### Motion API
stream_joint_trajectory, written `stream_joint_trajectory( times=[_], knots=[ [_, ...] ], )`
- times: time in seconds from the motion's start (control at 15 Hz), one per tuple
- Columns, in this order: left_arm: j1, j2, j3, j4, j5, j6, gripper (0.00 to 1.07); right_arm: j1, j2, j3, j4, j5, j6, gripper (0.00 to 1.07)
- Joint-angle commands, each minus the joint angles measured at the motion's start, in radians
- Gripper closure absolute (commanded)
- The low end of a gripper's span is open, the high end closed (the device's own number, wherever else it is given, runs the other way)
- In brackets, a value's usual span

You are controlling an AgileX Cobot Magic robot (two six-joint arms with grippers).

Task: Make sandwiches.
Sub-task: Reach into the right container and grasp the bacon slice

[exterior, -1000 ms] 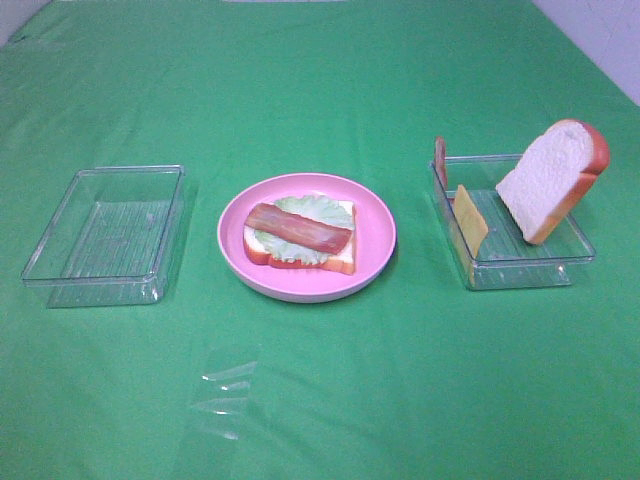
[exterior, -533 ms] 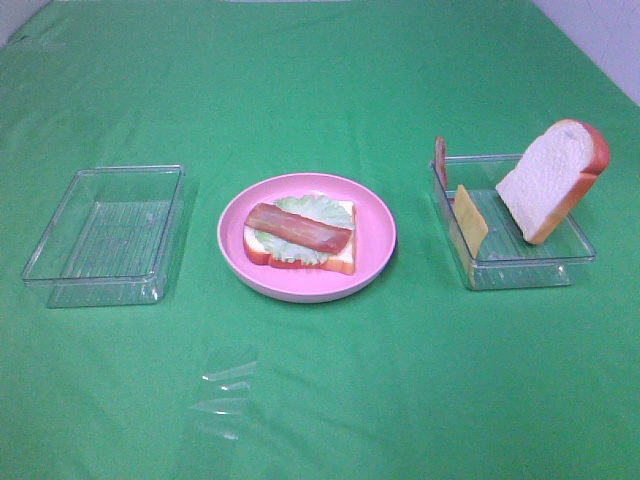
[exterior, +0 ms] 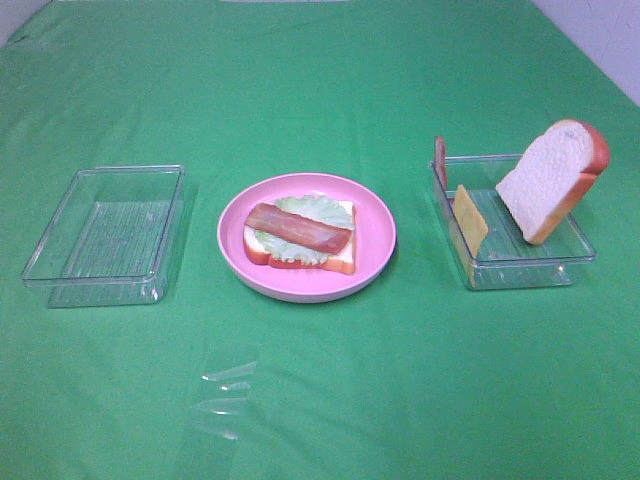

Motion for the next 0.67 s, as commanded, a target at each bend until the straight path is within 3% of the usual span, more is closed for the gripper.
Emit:
stream_joint_trajectory(
  times=[0.07,0.33,0.4,0.67],
  knots=[
    [-0.002,-0.016,0.004,0.002,-0.017,-0.012,0.06,0.0,0.042,-0.013,0.0,0.004,0.019,0.09],
    [-0.002,-0.016,0.004,0.001,-0.017,-0.013,0.06,0.0,0.366,-0.055,0.014,0.01,0.059,0.09],
    [-0.002,-0.021,0.004,0.001,-0.017,-0.013,0.06,0.0,0.602,-0.141,0.055,0.011,0.059,0.09],
    [-0.002,-0.02,0.004,-0.002,-0.017,-0.015,0.06,0.0,1.025,-0.441,0.09,0.012,0.073,0.09]
  ],
)
